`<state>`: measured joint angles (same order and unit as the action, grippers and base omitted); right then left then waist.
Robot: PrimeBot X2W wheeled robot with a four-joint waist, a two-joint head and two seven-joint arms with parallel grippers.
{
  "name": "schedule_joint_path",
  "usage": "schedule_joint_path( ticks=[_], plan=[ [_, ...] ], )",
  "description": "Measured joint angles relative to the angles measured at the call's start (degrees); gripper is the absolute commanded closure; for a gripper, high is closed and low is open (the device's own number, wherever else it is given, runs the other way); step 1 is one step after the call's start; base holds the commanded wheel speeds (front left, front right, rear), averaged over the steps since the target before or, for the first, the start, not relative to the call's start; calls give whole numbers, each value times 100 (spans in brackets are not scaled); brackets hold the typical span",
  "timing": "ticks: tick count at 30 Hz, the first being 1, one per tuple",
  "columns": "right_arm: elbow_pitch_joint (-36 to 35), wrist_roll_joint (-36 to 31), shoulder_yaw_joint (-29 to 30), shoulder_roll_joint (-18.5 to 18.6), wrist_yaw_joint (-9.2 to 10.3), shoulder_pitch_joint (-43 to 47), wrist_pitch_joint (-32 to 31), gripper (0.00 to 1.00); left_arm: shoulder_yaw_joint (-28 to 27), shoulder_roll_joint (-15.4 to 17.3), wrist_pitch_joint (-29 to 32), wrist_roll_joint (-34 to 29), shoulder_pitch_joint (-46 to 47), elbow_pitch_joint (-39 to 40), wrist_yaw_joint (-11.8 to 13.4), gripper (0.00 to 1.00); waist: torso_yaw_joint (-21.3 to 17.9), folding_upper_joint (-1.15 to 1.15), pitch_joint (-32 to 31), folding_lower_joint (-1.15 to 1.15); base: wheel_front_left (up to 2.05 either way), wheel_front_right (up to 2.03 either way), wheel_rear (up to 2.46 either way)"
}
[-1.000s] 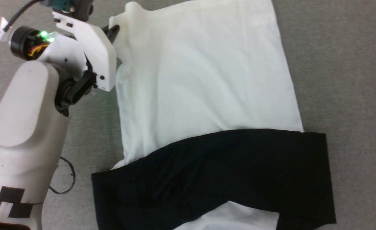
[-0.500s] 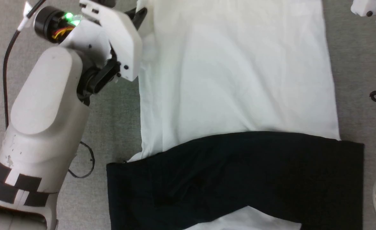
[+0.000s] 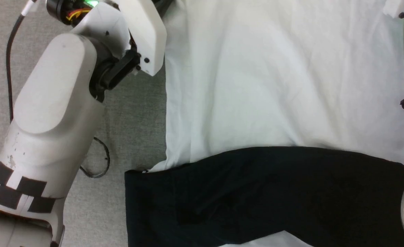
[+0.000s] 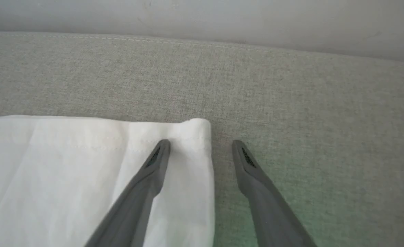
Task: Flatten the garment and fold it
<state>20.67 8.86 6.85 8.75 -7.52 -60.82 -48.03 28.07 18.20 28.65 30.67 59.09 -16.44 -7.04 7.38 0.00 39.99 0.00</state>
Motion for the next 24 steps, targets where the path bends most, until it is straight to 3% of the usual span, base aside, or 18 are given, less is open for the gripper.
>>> schedule_joint_path(
  ticks=[1,2,3,11,20,24],
  plan=[
    [-12,-2,10,2,0,-9,-36,51,5,0,-1,20,11,-7,0,100,25,0,15,0,0,0,0],
    [-32,-15,10,7,0,-19,-46,87,7,1,-3,29,18,-18,0,100,45,0,24,0,0,0,0],
    [-53,-36,3,7,0,-19,-45,100,5,7,-14,49,23,-30,0,100,58,0,28,0,0,0,0],
    [-187,-89,-27,-20,-1,58,367,100,-197,119,-481,116,7,-213,12,100,0,0,-179,0,0,0,0],
    [-1046,611,-87,304,-1,191,900,100,-777,394,-1563,107,-1,-44,266,100,-200,0,-666,0,0,0,0],
    [-1410,956,30,472,-2,488,993,100,-910,501,-1780,121,-114,133,280,100,-297,0,-902,0,0,0,0]
  ],
)
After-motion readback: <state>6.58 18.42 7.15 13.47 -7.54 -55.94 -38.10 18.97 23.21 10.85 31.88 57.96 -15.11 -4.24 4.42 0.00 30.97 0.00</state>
